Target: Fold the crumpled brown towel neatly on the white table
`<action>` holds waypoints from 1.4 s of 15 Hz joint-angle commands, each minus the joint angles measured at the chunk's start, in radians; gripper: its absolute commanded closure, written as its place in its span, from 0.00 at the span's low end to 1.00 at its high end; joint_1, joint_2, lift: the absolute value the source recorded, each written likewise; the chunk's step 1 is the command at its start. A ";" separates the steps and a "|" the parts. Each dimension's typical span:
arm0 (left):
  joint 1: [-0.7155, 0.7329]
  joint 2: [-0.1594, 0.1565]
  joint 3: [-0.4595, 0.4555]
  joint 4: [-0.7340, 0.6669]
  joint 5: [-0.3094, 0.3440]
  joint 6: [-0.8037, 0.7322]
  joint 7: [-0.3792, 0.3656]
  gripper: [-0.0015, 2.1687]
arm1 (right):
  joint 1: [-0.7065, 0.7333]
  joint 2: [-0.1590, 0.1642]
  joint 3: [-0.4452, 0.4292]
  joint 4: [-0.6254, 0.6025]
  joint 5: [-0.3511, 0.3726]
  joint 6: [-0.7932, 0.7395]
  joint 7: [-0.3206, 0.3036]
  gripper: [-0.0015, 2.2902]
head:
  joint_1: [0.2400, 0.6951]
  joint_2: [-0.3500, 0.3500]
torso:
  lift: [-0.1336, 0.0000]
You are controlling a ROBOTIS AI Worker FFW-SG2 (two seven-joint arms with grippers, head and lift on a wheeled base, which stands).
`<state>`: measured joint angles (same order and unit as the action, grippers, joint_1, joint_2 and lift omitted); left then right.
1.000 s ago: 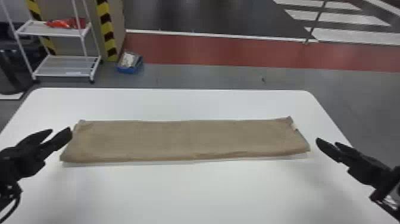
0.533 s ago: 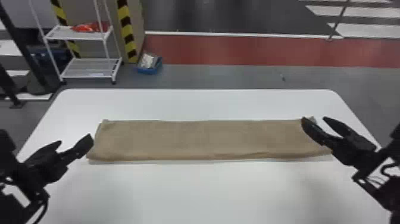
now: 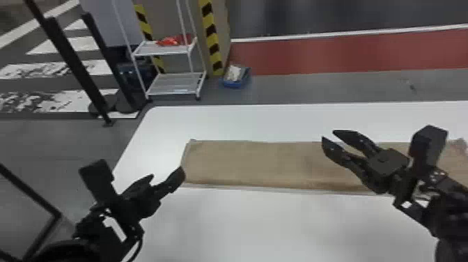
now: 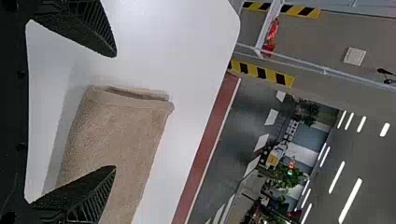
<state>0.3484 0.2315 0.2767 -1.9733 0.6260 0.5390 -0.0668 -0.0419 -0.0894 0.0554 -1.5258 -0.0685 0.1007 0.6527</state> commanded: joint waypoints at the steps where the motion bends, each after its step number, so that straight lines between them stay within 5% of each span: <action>1: 0.004 0.002 -0.002 0.010 0.011 0.000 -0.001 0.01 | -0.001 0.007 0.050 0.049 0.021 -0.065 -0.010 0.96 | 1.00 0.86 | 0.07; 5: -0.006 0.002 -0.010 0.044 0.072 0.000 -0.001 0.02 | 0.011 0.017 0.061 0.089 0.053 -0.114 -0.016 0.96 | 1.00 0.90 | 0.07; 11: -0.109 -0.015 -0.083 0.163 0.049 -0.009 0.044 0.04 | 0.066 0.005 0.009 0.090 0.079 -0.190 -0.016 0.96 | 1.00 0.87 | 0.07; 15: -0.189 -0.012 -0.094 0.229 -0.019 -0.033 0.048 0.04 | 0.096 -0.018 -0.025 0.073 0.067 -0.193 -0.002 0.96 | 1.00 0.82 | 0.07; 21: -0.338 0.034 -0.113 0.395 -0.178 -0.033 -0.047 0.08 | 0.079 -0.026 -0.026 0.090 0.078 -0.193 -0.004 0.96 | 1.00 0.81 | 0.07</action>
<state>0.0382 0.2592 0.1729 -1.6183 0.4934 0.5055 -0.1104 0.0411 -0.1159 0.0288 -1.4407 0.0076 -0.0927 0.6492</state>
